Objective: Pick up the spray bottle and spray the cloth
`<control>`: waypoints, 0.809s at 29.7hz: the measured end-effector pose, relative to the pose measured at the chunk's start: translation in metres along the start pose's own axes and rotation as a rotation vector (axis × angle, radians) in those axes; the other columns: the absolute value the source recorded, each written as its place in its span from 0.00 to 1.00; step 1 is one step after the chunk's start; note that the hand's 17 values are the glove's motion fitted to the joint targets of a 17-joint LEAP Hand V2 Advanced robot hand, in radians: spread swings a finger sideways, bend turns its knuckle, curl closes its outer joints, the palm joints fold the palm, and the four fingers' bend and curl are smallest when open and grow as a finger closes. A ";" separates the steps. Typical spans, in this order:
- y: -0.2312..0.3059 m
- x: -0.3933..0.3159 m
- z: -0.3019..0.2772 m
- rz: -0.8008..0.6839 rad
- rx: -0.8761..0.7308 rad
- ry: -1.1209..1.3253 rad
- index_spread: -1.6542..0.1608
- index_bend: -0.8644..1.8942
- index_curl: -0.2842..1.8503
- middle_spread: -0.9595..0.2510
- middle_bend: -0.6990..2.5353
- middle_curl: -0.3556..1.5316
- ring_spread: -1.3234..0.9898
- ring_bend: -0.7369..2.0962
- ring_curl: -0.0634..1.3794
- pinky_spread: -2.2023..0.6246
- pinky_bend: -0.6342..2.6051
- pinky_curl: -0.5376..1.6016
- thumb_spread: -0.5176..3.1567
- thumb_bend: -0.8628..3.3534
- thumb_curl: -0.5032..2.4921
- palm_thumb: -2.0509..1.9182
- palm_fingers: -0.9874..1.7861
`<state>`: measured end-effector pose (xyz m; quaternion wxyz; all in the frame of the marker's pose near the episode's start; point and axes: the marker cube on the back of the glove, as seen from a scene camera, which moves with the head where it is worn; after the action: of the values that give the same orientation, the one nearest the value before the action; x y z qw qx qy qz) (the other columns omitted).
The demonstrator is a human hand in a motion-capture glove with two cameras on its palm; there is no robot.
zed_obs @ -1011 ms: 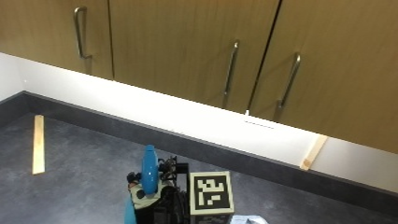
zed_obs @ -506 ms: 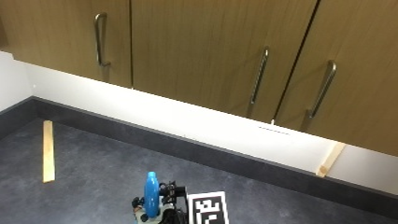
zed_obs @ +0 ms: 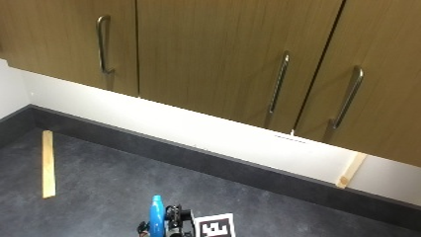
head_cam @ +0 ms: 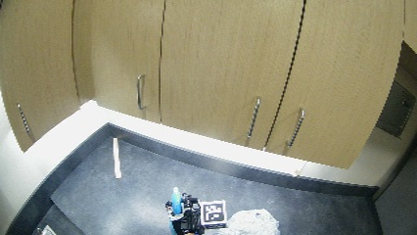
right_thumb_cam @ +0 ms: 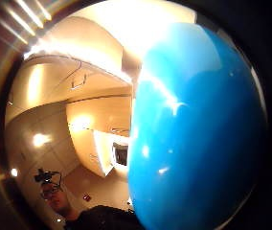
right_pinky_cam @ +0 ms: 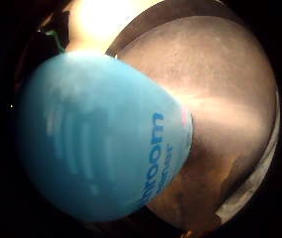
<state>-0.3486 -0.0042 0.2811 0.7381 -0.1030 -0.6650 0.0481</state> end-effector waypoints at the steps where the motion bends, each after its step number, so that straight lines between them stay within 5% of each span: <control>1: 0.000 0.000 0.001 0.002 -0.005 0.001 0.83 0.44 0.44 0.77 0.31 0.50 0.52 0.34 0.41 0.78 0.24 0.36 0.29 0.20 0.42 0.82 0.74; 14: 0.002 0.005 0.008 0.018 -0.038 0.006 0.82 0.43 0.44 0.76 0.31 0.50 0.52 0.34 0.41 0.78 0.24 0.36 0.30 0.20 0.42 0.82 0.72; 24: 0.009 0.007 0.014 0.056 -0.093 0.077 0.79 0.30 0.35 0.84 0.25 0.45 0.59 0.35 0.42 0.82 0.33 0.40 0.36 0.19 0.39 0.77 0.40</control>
<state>-0.3613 0.0071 0.2870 0.7559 -0.1576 -0.6345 0.0339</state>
